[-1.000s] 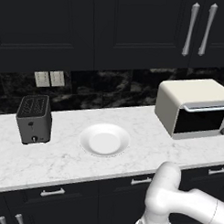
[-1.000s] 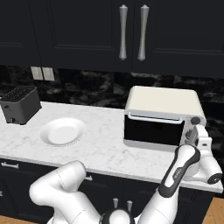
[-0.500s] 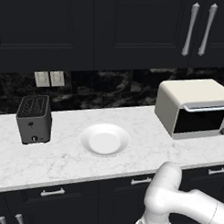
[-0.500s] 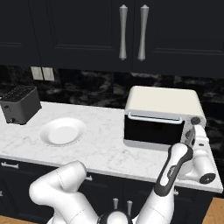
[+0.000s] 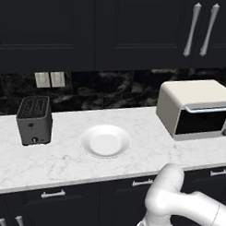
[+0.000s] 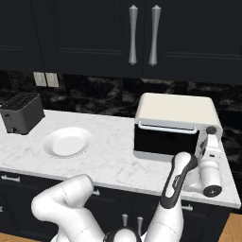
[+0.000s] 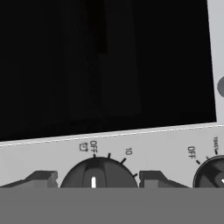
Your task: Pick up the kebab skewer and baguette bread, and place them inside the toaster oven. Close the toaster oven door and start by setting the timer.
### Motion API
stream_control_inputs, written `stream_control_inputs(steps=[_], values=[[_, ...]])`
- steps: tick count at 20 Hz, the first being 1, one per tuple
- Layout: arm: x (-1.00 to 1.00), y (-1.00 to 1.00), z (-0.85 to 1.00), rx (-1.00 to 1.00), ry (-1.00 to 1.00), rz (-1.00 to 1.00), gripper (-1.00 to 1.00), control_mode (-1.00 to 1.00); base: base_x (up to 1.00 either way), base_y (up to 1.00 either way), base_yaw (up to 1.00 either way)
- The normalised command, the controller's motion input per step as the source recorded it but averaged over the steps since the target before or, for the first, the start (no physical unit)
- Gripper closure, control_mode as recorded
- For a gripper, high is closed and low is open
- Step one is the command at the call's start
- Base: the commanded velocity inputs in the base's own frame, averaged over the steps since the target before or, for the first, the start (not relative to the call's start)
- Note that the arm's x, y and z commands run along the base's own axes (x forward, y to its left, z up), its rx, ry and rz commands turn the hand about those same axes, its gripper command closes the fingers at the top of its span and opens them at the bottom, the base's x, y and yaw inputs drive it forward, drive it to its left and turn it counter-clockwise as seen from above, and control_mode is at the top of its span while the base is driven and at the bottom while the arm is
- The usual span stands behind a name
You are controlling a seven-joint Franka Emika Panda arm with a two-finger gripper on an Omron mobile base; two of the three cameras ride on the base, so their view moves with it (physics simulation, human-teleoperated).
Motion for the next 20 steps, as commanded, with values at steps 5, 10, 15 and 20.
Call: stream_control_inputs(steps=[5,10,15,20], values=[[-0.01,0.00,0.00,0.00,0.00,-0.12,1.00,-1.00,0.00,0.00,0.00],[0.00,-0.06,0.00,0.02,0.00,-0.08,1.00,-1.00,0.00,0.00,0.00],[0.00,-0.01,0.00,0.08,0.00,-0.04,1.00,-1.00,0.00,0.00,0.00],[0.00,-0.01,0.03,0.14,0.00,0.00,1.00,-1.00,0.00,0.00,0.00]])
